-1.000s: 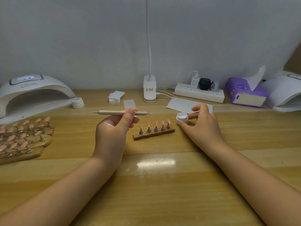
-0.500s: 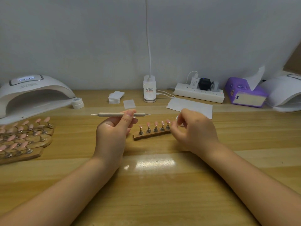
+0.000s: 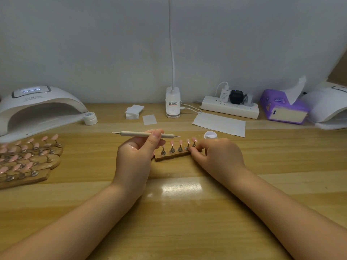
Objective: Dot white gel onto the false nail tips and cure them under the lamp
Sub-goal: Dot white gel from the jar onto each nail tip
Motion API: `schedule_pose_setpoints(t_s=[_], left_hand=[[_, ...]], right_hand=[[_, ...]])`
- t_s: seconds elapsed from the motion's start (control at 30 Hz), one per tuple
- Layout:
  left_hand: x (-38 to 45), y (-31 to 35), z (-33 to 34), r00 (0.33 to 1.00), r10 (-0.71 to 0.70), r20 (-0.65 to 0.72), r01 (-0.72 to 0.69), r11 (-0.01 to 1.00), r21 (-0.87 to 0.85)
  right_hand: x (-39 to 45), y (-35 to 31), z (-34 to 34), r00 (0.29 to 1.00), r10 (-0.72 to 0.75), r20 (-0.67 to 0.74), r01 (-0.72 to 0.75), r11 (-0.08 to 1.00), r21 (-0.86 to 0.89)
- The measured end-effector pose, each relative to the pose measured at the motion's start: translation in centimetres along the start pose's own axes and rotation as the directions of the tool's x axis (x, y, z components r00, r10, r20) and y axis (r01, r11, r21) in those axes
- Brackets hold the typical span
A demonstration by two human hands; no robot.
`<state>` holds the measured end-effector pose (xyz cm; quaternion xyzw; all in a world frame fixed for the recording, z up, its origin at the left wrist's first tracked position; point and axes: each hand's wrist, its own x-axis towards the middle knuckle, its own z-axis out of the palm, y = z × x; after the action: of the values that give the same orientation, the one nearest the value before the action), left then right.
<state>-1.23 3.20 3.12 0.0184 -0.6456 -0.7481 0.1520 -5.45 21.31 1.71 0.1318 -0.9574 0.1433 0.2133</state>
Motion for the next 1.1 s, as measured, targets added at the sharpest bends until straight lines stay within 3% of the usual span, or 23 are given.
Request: schedule_pose_setpoints(t_s=[0.27,0.7,1.1], left_hand=[[-0.28,-0.03,0.02,0.999,0.029,0.022,-0.029,0.999,0.025],[-0.61,-0.21,0.43,0.996,0.047,0.076,-0.048,0.999,0.016],[-0.57,-0.25,0.38,0.997,0.029,0.067,-0.028,1.0,-0.009]], right_hand=[[0.03,-0.02,-0.01,1.0,0.011,0.018,-0.011,1.0,-0.003],[-0.38,-0.29,0.11,0.992,-0.127,0.022,0.126,0.991,0.032],[-0.13,-0.03,0.33,0.982,-0.17,0.082,0.175,0.983,-0.06]])
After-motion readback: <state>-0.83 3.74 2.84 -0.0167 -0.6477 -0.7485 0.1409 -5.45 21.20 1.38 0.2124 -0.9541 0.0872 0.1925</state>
